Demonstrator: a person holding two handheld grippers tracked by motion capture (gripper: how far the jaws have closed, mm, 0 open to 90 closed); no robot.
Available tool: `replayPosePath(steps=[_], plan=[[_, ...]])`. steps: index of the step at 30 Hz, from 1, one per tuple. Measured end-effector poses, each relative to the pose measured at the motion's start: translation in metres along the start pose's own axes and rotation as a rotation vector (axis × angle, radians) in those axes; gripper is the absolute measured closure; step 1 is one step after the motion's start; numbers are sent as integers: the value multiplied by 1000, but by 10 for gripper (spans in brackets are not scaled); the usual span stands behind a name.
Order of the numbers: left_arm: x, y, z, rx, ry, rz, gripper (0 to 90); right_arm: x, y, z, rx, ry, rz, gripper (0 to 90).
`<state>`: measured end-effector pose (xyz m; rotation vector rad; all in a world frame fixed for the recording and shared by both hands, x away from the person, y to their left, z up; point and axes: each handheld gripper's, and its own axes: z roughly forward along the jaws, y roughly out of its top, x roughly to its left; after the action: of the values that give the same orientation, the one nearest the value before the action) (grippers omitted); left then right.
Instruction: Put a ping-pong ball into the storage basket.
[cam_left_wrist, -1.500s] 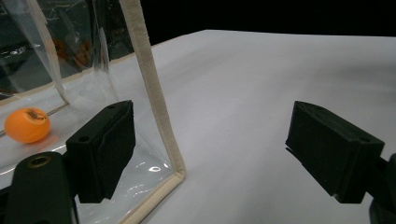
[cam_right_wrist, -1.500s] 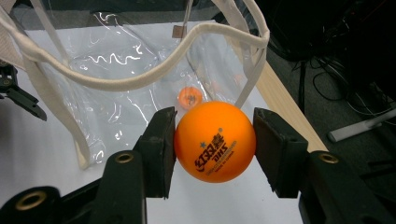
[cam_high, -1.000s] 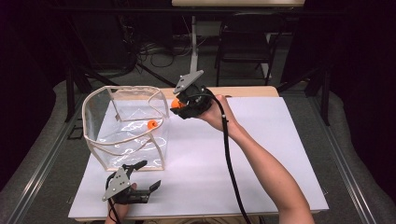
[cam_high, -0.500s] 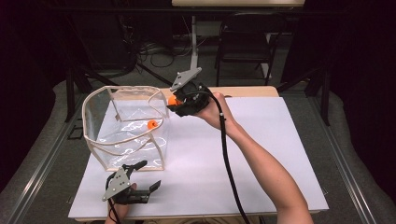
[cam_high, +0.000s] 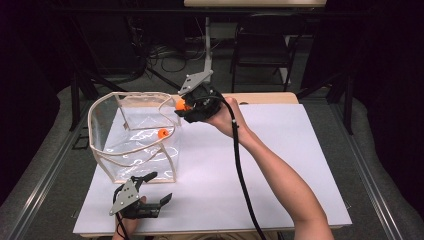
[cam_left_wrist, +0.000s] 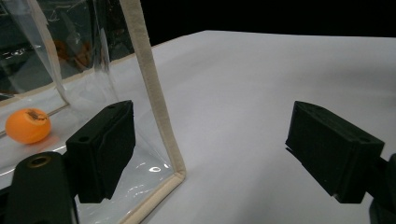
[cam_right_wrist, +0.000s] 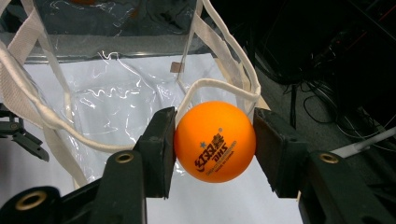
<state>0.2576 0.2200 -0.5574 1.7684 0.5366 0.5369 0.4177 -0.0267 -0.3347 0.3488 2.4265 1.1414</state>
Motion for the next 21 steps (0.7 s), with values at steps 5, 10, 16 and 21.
replayPosePath(steps=[5,10,16,21], plan=[[0,0,0,-5,-2,-4,157,1,2,2,-9,1,-1,510],[0,0,0,-4,-2,-3,157,2,3,3,-19,2,2,510],[0,0,0,-4,-3,-3,157,4,7,4,-34,3,-2,510],[0,0,0,-5,-2,-4,157,5,10,6,-45,2,-3,510]])
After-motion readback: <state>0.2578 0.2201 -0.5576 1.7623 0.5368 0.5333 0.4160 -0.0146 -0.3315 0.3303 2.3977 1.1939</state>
